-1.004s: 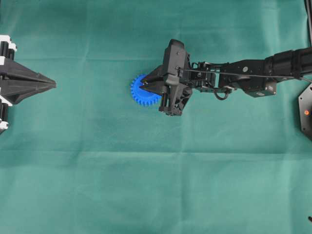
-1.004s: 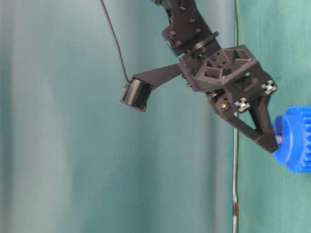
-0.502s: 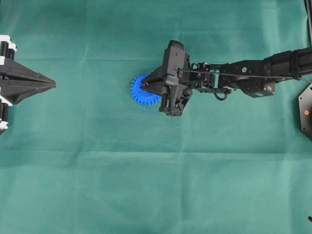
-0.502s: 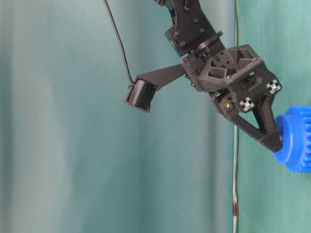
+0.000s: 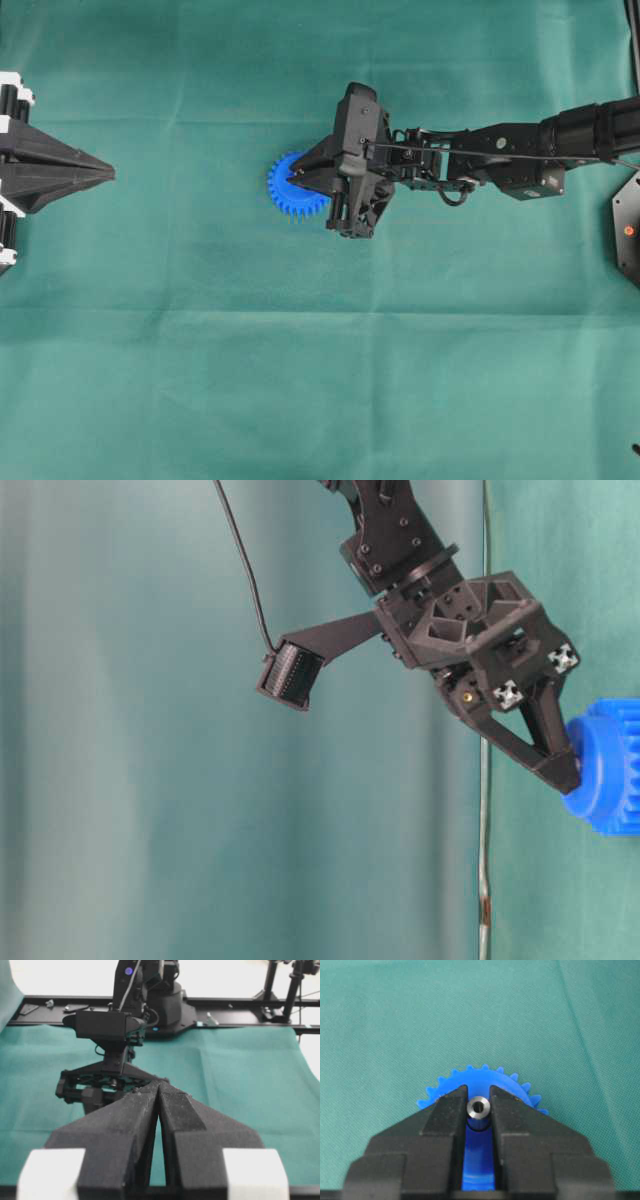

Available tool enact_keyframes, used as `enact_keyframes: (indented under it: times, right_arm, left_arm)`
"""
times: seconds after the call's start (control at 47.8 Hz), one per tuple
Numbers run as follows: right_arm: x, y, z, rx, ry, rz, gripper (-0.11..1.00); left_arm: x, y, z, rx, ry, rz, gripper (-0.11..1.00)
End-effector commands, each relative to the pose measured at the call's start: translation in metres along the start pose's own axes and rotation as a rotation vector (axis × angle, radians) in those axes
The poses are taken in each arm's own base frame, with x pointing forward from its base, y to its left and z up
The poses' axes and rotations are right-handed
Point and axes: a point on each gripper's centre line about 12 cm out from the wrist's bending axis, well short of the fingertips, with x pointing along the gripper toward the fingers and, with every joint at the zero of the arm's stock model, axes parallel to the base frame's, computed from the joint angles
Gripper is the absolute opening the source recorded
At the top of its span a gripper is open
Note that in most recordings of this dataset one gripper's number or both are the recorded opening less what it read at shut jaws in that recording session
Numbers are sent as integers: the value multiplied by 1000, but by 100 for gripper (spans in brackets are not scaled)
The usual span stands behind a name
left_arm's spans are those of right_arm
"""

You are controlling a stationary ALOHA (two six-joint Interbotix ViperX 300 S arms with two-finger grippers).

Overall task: Insert the shaft placed at a random location into the center hole of the medium gear at another random location.
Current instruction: 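Lower the shaft upright into the gear's center hole with the right gripper, then open the right gripper and withdraw it right from the gear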

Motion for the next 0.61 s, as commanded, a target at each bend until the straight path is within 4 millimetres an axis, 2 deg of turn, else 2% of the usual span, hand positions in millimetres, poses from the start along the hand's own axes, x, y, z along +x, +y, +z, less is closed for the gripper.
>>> enact_keyframes:
  times: [0.0, 0.126, 0.188, 0.377, 0.586]
  right_arm:
    - [-3, 3, 11, 2, -32, 7, 32]
    - [-3, 6, 11, -6, -33, 13, 68]
    - [-3, 7, 11, -9, -33, 15, 82]
    - [-8, 9, 18, -7, -53, 20, 73]
    - [-25, 10, 39, -8, -94, 24, 73]
  left_arm:
    - [2, 0, 7, 0, -18, 0, 0]
    - [2, 0, 7, 0, -17, 0, 0]
    - [2, 0, 7, 0, -18, -2, 0]
    - [2, 0, 7, 0, -18, -2, 0]
    - [2, 0, 7, 0, -20, -2, 0]
